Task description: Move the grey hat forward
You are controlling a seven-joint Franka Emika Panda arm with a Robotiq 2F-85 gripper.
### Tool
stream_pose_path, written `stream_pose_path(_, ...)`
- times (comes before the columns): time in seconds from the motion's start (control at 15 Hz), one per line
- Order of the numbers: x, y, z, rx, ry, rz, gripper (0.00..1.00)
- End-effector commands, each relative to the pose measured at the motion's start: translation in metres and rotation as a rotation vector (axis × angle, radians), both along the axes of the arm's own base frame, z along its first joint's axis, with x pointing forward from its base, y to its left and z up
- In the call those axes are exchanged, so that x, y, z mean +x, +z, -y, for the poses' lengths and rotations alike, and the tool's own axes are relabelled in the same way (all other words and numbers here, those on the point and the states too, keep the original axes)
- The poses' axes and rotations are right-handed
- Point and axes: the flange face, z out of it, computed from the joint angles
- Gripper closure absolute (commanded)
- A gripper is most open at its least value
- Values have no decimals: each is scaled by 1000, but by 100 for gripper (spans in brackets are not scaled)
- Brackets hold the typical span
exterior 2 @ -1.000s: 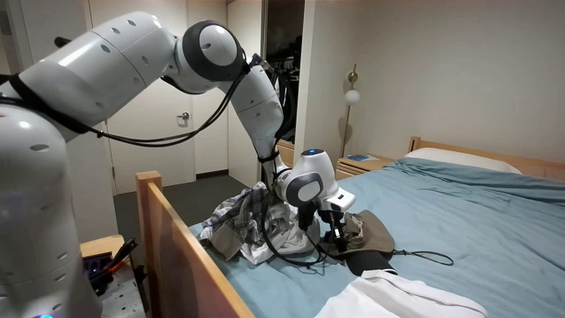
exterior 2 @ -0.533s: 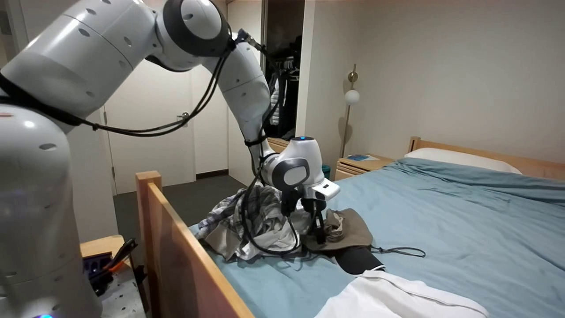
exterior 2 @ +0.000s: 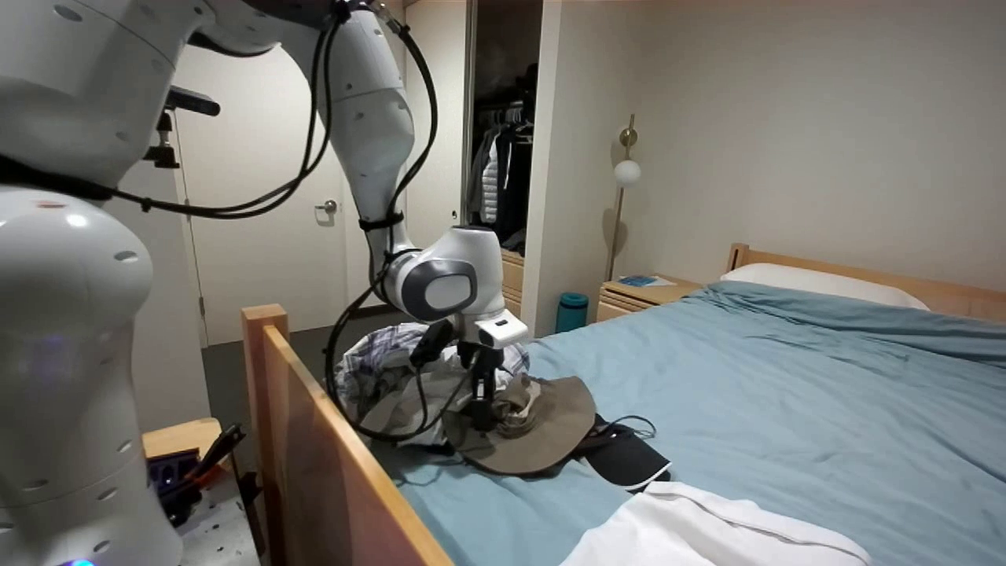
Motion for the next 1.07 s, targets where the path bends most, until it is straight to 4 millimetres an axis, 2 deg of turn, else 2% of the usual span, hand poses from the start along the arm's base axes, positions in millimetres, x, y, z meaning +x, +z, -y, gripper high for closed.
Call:
stream_pose_path(0.0, -71, 10, -7, 21, -103, 9, 93)
stream_pose_path(0.07, -33, 3, -3, 6, -50, 8, 93)
stream_pose_path(0.13, -47, 4, -3, 7, -71, 9, 93)
stream_pose_path(0.2, -56, 5, -3, 10, -80, 6, 68)
stream_pose_path(0.27, -51, 9, 1, 29, -59, 7, 67)
stream_pose_path(0.47, -47, 19, 2, 83, -3, 17, 48)
stream_pose_path(0.67, -62, 31, -4, 109, -10, 22, 30)
stream_pose_path(0.93, -95, 60, -27, 113, -47, 95, 3)
stream_pose_path(1.0, -100, 69, -32, 120, -64, 129, 1)
